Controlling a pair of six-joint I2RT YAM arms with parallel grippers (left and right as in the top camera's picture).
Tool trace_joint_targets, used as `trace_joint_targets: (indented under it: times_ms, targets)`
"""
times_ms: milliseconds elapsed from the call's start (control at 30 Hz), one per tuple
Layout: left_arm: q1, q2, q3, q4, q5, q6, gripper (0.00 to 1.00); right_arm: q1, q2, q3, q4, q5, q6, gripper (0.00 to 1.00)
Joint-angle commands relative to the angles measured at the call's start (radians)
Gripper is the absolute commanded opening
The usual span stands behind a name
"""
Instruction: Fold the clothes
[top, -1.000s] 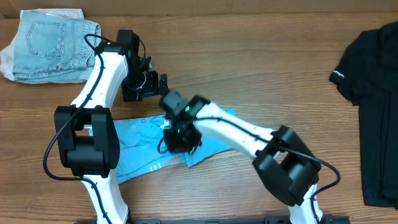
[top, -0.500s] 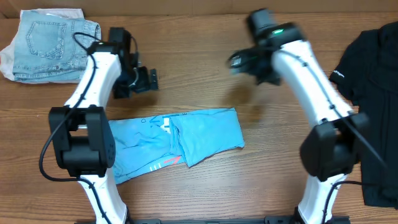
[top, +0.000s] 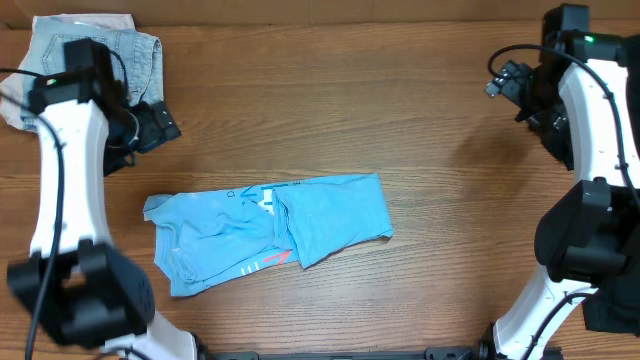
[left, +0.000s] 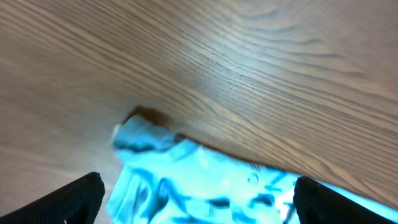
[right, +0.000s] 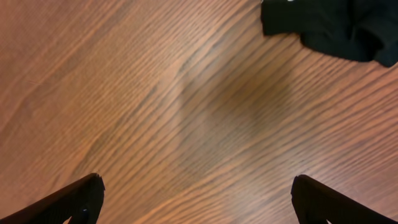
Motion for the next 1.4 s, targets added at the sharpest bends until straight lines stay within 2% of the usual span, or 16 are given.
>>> trace_joint_targets:
  times_ms: [0, 200, 333, 533, 700, 800, 967, 1067, 1200, 1267, 1367]
  targets:
    - [-0.005, -0.108, 0.029, -0.070, -0.039, -0.021, 1.00, -0.023, -0.031, 0.015, 0.031, -0.043, -0.003, 1.00]
    - [0.023, -0.116, -0.009, -0.167, -0.039, -0.020, 1.00, -0.031, -0.031, 0.015, 0.035, -0.043, -0.003, 1.00]
    - [0.046, -0.158, -0.126, -0.135, -0.039, -0.024, 1.00, -0.031, -0.031, 0.015, 0.035, -0.043, -0.003, 1.00]
    - [0.082, -0.356, -0.411, 0.025, -0.021, -0.028, 1.00, -0.031, -0.031, 0.015, 0.035, -0.043, -0.003, 1.00]
    - [0.099, -0.504, -0.646, 0.212, 0.059, -0.027, 1.00, -0.031, -0.031, 0.015, 0.035, -0.043, -0.003, 1.00]
    - [0.100, -0.492, -0.754, 0.321, 0.042, -0.027, 1.00, -0.031, -0.031, 0.015, 0.035, -0.043, -0.003, 1.00]
    - [0.148, -0.405, -0.803, 0.395, -0.059, -0.076, 1.00, -0.031, -0.031, 0.015, 0.035, -0.043, -0.003, 1.00]
    - [0.213, -0.343, -0.803, 0.444, -0.003, -0.026, 0.98, -0.031, -0.031, 0.015, 0.035, -0.043, -0.003, 1.00]
    - [0.304, -0.246, -0.803, 0.474, 0.171, 0.121, 0.92, -0.031, -0.031, 0.015, 0.035, -0.043, -0.003, 1.00]
    - [0.328, -0.201, -0.803, 0.475, 0.223, 0.200, 0.92, -0.031, -0.031, 0.015, 0.035, -0.043, -0.003, 1.00]
    - [0.338, -0.129, -0.803, 0.475, 0.314, 0.320, 0.99, -0.031, -0.031, 0.015, 0.035, -0.043, -0.003, 1.00]
